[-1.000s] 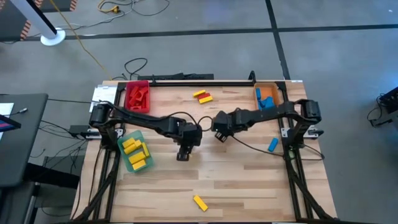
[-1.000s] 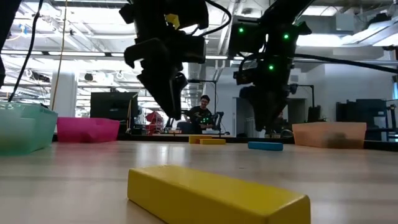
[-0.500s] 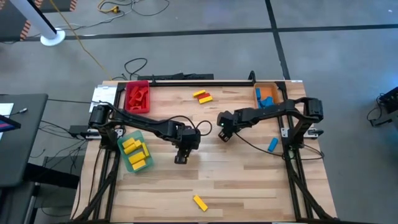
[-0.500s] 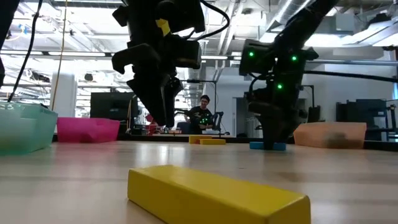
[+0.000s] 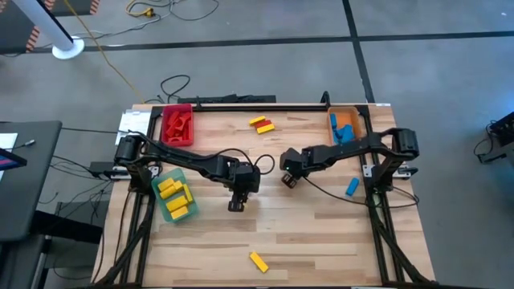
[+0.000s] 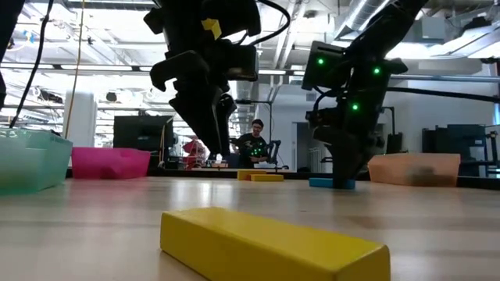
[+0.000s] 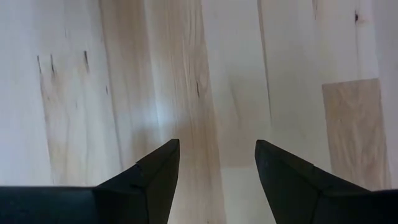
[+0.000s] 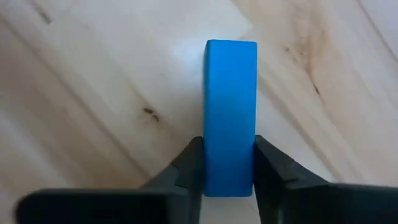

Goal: Sort blocks
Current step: Put the yellow block into the green bin

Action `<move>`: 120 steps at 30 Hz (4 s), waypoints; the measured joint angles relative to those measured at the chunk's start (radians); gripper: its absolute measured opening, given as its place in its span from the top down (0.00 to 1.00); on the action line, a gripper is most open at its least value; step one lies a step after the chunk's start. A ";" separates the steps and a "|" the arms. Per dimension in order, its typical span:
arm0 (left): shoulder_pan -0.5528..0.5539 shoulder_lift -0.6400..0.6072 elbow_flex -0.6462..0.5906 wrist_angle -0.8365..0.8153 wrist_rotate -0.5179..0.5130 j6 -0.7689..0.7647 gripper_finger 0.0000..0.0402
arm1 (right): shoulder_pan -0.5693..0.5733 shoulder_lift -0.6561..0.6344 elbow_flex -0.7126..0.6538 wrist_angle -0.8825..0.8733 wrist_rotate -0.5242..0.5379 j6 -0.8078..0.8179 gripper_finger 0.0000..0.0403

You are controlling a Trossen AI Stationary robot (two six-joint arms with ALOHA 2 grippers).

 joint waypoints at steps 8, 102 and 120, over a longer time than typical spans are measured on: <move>-0.062 0.000 0.000 0.000 0.000 -0.029 0.49 | 0.075 -0.112 -0.009 -0.009 -0.011 -0.016 0.80; -0.456 0.133 -0.222 0.841 0.034 0.034 0.38 | -0.468 -0.723 -0.197 -0.340 0.108 -0.011 0.33; -0.418 0.245 -0.187 0.941 0.128 0.080 0.33 | -0.252 -0.767 -0.153 -0.249 0.112 0.017 0.33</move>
